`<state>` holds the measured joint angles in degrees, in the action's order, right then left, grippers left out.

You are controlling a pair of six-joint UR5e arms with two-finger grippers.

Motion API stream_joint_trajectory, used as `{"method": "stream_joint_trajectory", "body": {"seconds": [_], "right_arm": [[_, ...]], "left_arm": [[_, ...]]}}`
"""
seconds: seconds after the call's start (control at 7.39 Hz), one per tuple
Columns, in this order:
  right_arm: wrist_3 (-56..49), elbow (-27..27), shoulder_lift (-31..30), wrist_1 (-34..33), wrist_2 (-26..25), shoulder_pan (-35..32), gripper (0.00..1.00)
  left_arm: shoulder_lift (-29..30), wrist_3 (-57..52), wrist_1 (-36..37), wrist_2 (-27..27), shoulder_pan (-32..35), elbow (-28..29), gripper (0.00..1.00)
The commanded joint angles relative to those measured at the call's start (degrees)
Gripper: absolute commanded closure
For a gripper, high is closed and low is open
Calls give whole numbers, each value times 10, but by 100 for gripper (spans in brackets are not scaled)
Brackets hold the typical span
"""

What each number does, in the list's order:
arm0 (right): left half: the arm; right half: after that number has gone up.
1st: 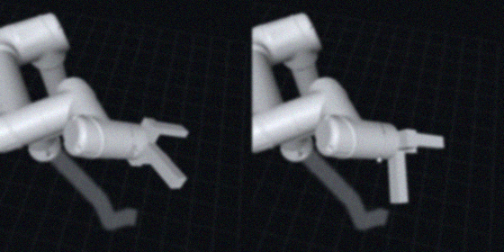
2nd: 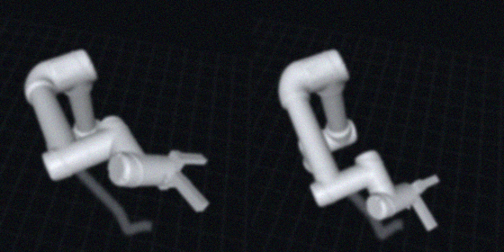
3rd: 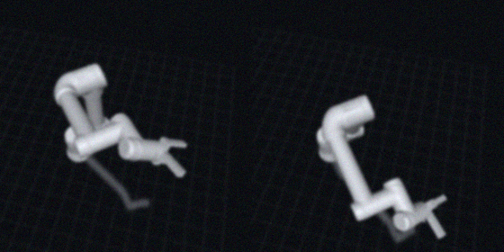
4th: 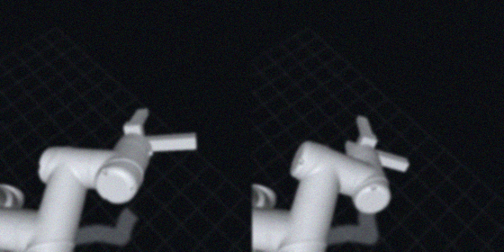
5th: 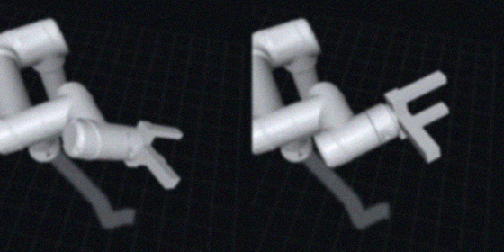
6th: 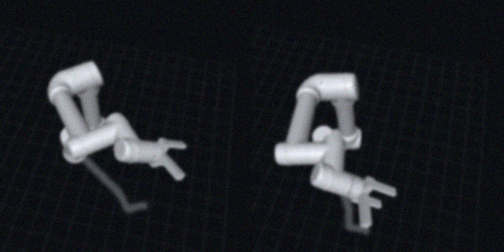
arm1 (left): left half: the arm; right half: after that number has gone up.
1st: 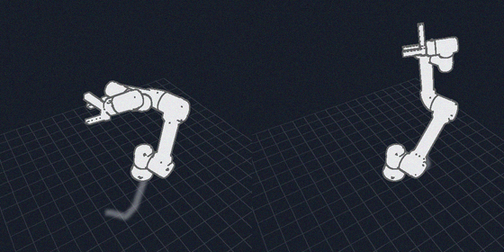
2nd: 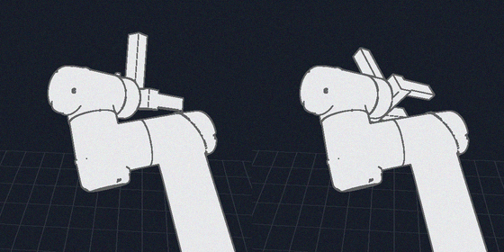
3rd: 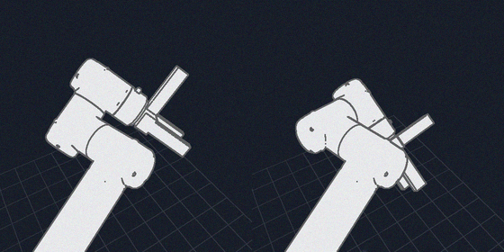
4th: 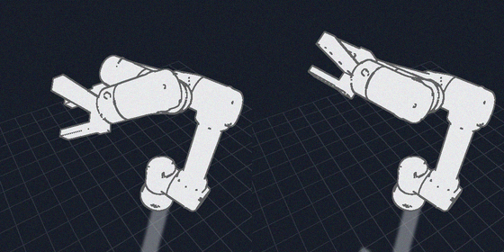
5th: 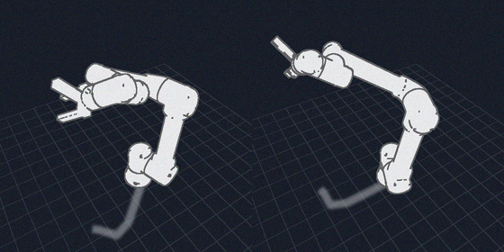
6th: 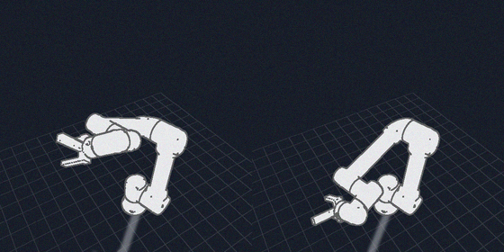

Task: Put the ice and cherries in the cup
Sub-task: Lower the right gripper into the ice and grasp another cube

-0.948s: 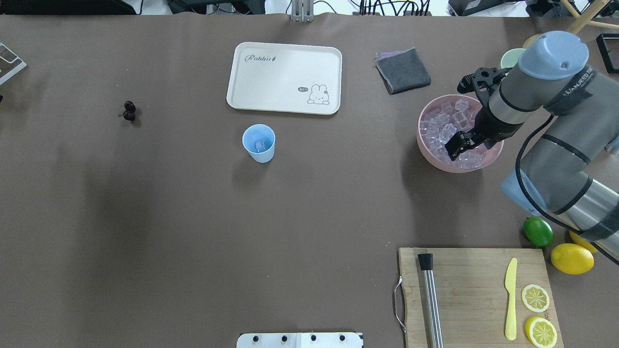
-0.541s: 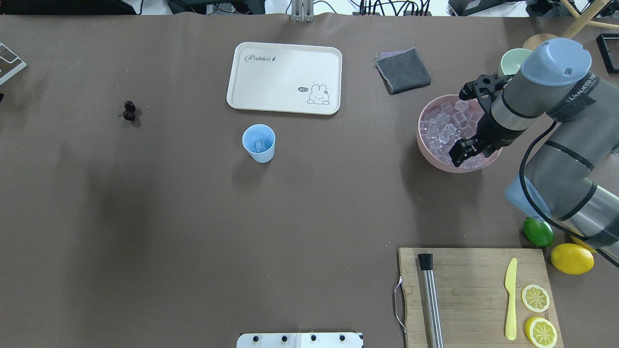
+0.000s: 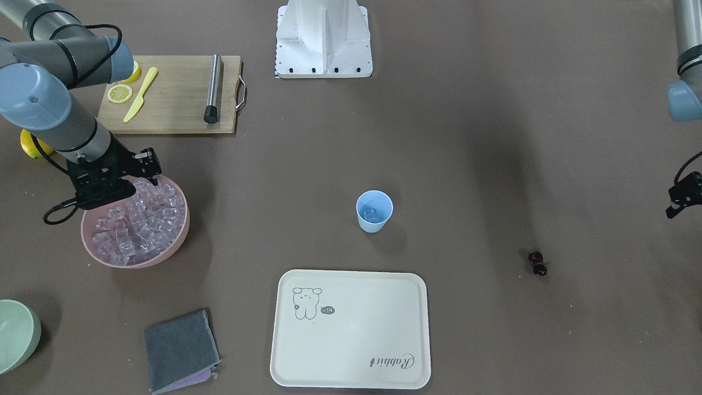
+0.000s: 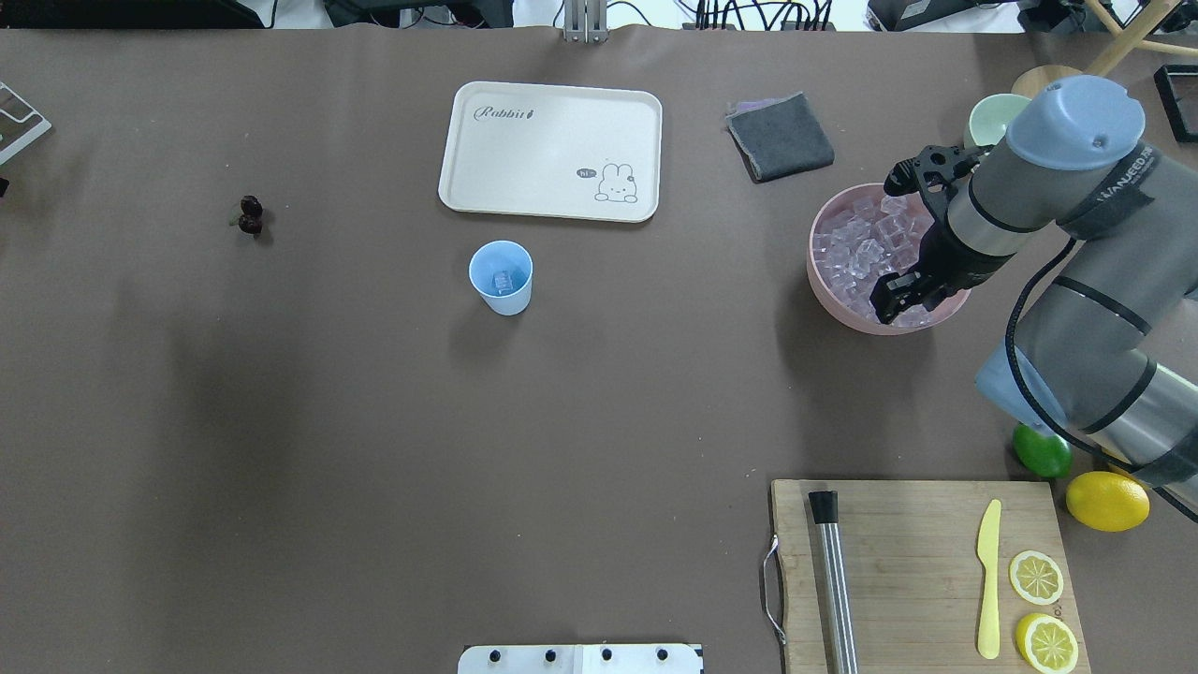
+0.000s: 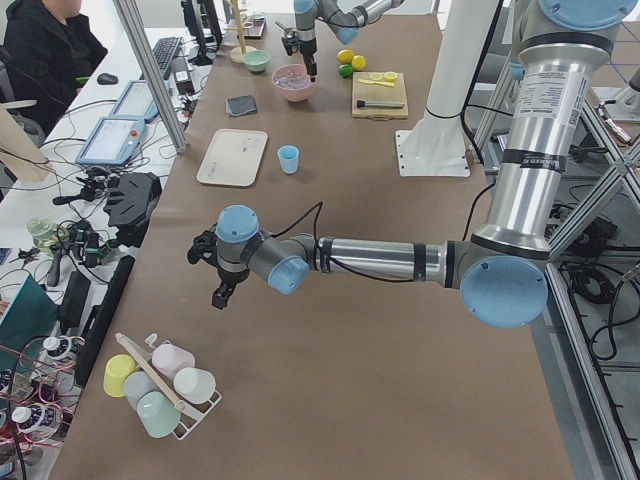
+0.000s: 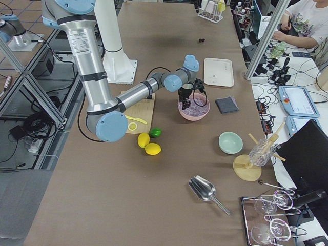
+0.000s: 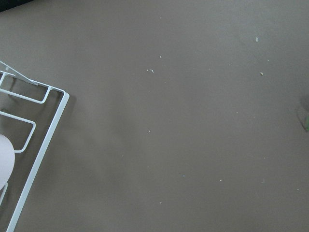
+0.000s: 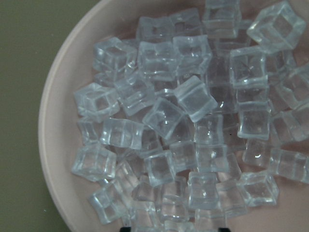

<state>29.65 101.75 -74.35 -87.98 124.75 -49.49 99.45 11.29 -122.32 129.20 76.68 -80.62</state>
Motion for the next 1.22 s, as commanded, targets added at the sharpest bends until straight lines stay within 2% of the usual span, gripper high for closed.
{"method": "stream_joint_trajectory", "body": {"seconds": [0.0,0.41,0.81,1.08], "right_arm": [[0,-2,-1,0,-3,3,45],[0,-1,-2,-1,-15,4,47],[0,0,-1,0,-23,11,64],[0,-1,1,0,-28,14,71]], "left_arm": [[0,1,0,0,0,-1,3],[0,1,0,0,0,2,3],[0,0,0,0,0,4,3],[0,0,0,0,0,6,3]]}}
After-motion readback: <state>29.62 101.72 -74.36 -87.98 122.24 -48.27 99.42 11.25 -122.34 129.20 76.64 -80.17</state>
